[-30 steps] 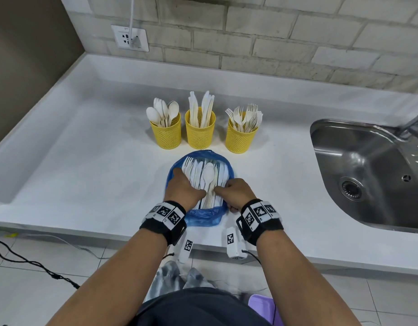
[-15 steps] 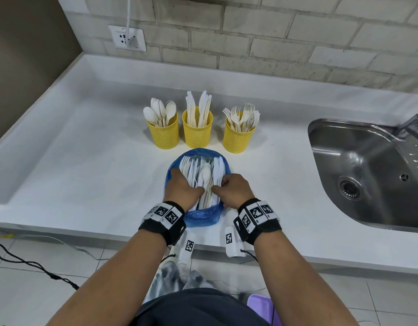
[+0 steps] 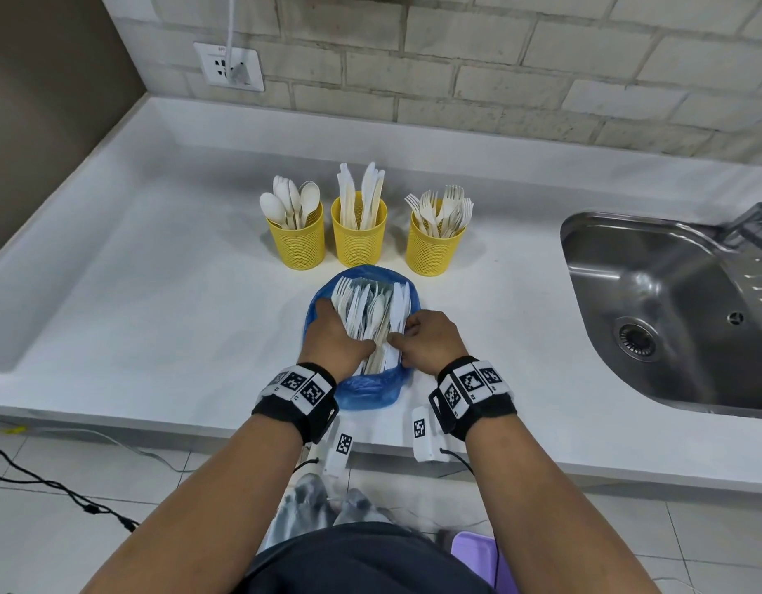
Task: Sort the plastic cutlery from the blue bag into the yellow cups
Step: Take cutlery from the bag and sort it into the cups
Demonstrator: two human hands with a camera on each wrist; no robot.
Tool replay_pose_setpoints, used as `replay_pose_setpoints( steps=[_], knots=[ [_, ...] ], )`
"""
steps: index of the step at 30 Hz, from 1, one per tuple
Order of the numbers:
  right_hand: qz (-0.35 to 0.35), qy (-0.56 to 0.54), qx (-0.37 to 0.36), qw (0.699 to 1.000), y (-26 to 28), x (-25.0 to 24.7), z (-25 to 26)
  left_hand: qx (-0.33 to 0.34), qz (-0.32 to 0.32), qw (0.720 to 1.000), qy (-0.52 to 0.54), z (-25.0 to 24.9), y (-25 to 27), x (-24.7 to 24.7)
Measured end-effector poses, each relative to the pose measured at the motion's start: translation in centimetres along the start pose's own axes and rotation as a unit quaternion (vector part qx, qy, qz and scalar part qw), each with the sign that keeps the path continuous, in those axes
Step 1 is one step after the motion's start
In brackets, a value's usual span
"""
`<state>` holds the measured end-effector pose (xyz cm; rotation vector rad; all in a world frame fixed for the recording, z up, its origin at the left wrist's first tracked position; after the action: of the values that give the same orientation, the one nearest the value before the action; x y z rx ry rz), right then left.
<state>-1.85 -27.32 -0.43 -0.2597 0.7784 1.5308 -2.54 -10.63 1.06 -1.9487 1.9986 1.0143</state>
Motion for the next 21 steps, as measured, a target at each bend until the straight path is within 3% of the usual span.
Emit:
replay_pose_setpoints(
  steps=[10,21],
  knots=[
    [-0.017,-0.037,-0.007,0.999,0.6,0.0,0.3,0.013,-0.012,0.999,0.037,0.4,-0.1,0.1],
    [0.042,-0.128,-0.018,0.991,-0.1,0.8,0.0,0.004,0.046,0.99,0.133,1.2,-0.9,0.3]
  ],
)
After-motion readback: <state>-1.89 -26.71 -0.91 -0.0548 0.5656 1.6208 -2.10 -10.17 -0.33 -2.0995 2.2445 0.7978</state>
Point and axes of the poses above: each hand's wrist, its own y-axis away from the middle knuckle, its own x-axis out of the palm, z = x × y, the point moved 1 cm from there along -y, towards the middle knuckle, and after that the axes turned 3 degrees about -x, right-handed, at the moved point
